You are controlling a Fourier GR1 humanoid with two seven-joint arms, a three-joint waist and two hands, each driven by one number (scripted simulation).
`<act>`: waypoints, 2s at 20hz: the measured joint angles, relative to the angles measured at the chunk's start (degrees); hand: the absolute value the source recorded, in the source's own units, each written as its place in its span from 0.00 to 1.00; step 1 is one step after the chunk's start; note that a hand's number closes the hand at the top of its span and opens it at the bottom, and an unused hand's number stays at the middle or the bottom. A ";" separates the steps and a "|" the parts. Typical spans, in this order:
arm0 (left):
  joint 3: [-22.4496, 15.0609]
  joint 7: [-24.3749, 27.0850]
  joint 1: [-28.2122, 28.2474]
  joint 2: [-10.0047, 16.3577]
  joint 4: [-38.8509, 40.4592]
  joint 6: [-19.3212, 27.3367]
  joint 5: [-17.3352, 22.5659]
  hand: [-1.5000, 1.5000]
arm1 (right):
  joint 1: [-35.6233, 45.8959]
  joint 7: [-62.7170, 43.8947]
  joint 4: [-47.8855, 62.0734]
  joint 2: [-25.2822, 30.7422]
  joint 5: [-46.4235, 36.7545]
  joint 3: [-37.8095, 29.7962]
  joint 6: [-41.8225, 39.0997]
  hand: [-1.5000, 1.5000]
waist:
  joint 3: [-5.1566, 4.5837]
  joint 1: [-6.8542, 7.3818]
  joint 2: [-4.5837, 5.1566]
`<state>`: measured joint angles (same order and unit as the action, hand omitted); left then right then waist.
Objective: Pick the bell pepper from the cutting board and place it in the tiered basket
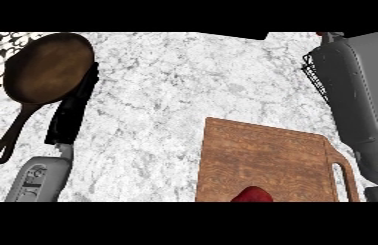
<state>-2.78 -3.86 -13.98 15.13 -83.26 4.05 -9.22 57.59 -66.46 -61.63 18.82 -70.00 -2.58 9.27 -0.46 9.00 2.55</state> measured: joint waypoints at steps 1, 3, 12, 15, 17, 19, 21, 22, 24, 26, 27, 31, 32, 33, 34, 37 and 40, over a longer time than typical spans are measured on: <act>0.01 -0.02 0.00 -0.01 0.26 0.03 -0.07 0.50 | 1.79 -0.35 1.60 0.29 -2.15 -0.32 0.20 1.00 | 0.00 -0.05 -0.04; -0.13 -0.15 -0.44 -0.22 0.54 0.24 -0.33 0.50 | 5.22 -1.05 5.17 0.79 -6.47 -0.54 0.09 1.00 | 0.00 -0.33 -0.13; 0.84 -0.40 -1.42 -0.70 2.03 1.29 -0.52 0.50 | 17.63 -1.87 19.68 -0.38 -15.46 -6.29 0.73 1.00 | 0.26 -2.16 -0.39; 1.44 -0.32 -1.28 -0.34 1.94 1.11 -0.20 0.50 | 20.58 -1.23 24.77 0.04 -17.08 -8.30 1.26 1.00 | 0.29 -2.45 -0.44; 1.95 0.15 -0.46 0.08 1.78 0.81 0.15 0.50 | 21.27 -0.58 27.90 0.56 -18.08 -9.39 1.93 1.00 | 0.30 -2.78 -0.54; 2.16 0.17 -0.39 0.13 1.82 0.91 0.13 0.50 | 21.97 -0.24 30.98 1.44 -19.62 -9.91 2.14 1.00 | 0.32 -3.17 -0.56; 2.56 0.27 -0.14 0.26 1.85 0.96 0.26 0.50 | 22.54 -0.24 33.79 2.48 -21.16 -10.29 1.72 1.00 | 0.32 -3.60 -0.70; 2.73 0.10 -0.24 0.40 1.85 0.89 0.32 0.50 | 22.74 0.05 35.26 3.53 -21.84 -10.45 1.38 1.00 | 0.33 -3.81 -0.70; 2.79 0.32 0.05 0.51 1.99 0.81 0.25 0.50 | 23.42 -0.07 38.14 4.98 -23.64 -10.31 0.03 1.00 | 0.33 -4.03 -0.73; 2.79 0.75 1.10 0.32 2.08 1.20 -0.03 0.50 | 23.76 -0.14 40.35 6.20 -25.00 -10.33 -1.16 1.00 | 0.33 -4.43 -0.93; 3.06 1.44 1.53 0.38 2.38 1.34 -0.04 0.50 | 23.65 -0.22 41.25 6.38 -25.51 -10.39 -1.60 1.00 | 0.33 -4.72 -1.03; 3.81 1.14 2.25 0.79 2.07 0.92 0.46 0.50 | 23.87 0.28 43.87 7.86 -26.71 -10.97 -3.02 1.00 | 0.40 -5.59 -1.40; 3.95 0.89 1.93 0.75 2.17 1.12 0.35 0.50 | 24.02 0.65 44.43 8.24 -26.69 -11.29 -3.36 1.00 | 0.40 -5.81 -1.44; 4.01 0.89 1.98 0.76 2.30 1.02 0.37 0.50 | 23.81 1.29 44.90 8.95 -26.44 -11.80 -3.37 1.00 | 0.41 -5.95 -1.46; 4.05 0.76 2.12 0.63 2.27 1.14 0.28 0.50 | 23.64 1.59 45.09 8.80 -26.30 -12.08 -3.45 1.00 | 0.43 -6.19 -1.56; 4.92 1.14 2.41 1.13 2.35 0.82 0.61 0.50 | 23.01 3.23 45.75 9.55 -24.91 -13.76 -3.33 1.00 | 0.44 -6.52 -1.66; 4.81 0.91 2.75 0.81 1.86 1.03 0.29 0.50 | 21.19 4.22 45.43 8.96 -23.00 -15.75 -2.20 1.00 | 0.47 -6.87 -1.79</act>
<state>2.02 -2.95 -11.23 15.94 -81.40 5.07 -8.93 78.77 -62.24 -16.20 27.78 -93.00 -18.33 7.07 0.01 2.13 0.76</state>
